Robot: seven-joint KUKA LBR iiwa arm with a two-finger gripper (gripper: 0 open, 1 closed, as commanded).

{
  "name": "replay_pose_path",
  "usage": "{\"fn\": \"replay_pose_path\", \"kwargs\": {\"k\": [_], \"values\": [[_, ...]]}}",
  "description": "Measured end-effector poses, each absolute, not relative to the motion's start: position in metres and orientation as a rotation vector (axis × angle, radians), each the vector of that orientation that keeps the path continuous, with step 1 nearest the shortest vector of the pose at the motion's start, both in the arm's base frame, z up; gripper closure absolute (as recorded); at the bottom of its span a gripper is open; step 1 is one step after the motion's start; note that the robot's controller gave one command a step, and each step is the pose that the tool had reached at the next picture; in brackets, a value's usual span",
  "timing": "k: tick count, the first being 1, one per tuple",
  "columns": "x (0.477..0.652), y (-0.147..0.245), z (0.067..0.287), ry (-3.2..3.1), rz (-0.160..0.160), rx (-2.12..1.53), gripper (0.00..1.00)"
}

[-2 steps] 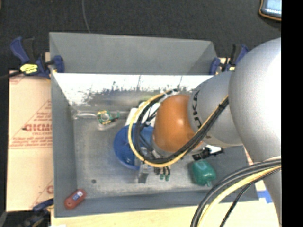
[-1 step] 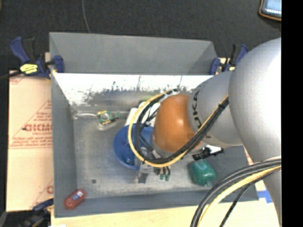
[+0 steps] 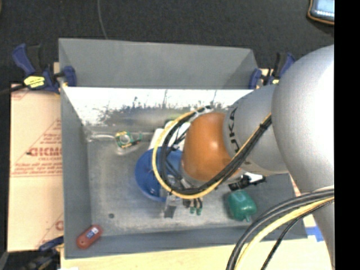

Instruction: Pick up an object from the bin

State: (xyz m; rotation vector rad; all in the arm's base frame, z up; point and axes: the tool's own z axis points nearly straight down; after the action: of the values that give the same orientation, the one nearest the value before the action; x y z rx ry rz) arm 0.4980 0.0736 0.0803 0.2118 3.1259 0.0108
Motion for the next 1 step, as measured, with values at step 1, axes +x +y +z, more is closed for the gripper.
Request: {"fn": "replay_pose_path", "kwargs": {"k": [1], "values": [[0.498, 0.0737, 0.0803, 3.126, 0.011, 0.212, 1.0]]}}
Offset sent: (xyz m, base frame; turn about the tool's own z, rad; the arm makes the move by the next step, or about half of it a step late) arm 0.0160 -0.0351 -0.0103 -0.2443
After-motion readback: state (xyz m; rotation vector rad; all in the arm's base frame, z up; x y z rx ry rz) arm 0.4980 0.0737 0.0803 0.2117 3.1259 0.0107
